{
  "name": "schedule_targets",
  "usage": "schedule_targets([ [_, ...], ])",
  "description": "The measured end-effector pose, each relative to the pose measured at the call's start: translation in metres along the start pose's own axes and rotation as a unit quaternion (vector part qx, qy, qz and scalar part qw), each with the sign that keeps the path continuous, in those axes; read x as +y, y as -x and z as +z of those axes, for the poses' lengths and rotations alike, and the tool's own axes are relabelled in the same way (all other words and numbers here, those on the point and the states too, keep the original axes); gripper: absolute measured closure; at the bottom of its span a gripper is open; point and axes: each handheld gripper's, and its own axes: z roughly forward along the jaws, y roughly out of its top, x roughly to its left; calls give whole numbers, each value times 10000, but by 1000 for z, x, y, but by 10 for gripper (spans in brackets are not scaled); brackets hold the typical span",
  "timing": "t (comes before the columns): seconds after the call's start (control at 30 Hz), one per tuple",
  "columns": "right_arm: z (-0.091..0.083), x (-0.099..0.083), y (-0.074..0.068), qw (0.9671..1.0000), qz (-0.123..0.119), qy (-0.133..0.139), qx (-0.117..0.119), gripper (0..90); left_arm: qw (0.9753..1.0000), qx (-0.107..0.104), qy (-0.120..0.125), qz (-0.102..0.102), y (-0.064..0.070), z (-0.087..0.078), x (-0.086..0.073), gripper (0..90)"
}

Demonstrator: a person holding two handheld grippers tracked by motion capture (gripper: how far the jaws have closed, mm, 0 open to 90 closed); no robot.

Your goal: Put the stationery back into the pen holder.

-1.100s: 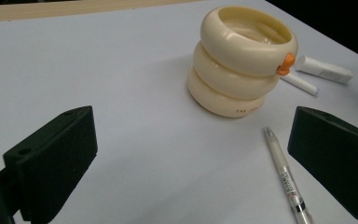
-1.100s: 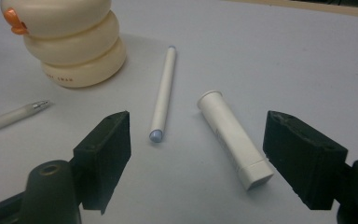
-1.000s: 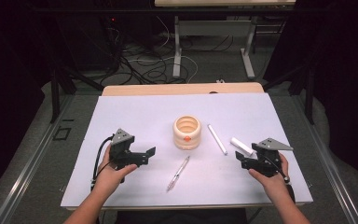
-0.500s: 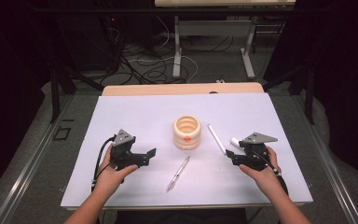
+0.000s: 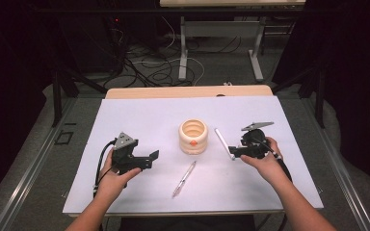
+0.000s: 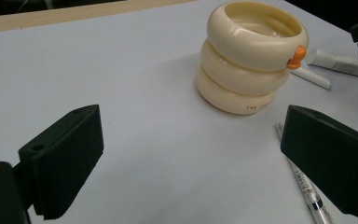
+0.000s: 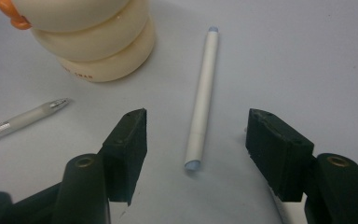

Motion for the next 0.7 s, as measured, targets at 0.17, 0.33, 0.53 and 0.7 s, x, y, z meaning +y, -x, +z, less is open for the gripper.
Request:
schedule_targets([
  [0.17,9,13,-1,9994,1,-346,-75,410,10000,-7,-2,-5,0,0,0,63],
  [0.33,19,23,-3,9971,53,-742,-186,446,10000,-7,-8,-17,-1,0,0,68],
  [0.53,27,27,-2,9956,101,-915,-150,476,10000,-8,-8,-33,-2,0,0,72],
  [0.7,33,31,0,9952,64,-973,-91,512,10000,-20,-5,-71,-1,1,-1,75],
])
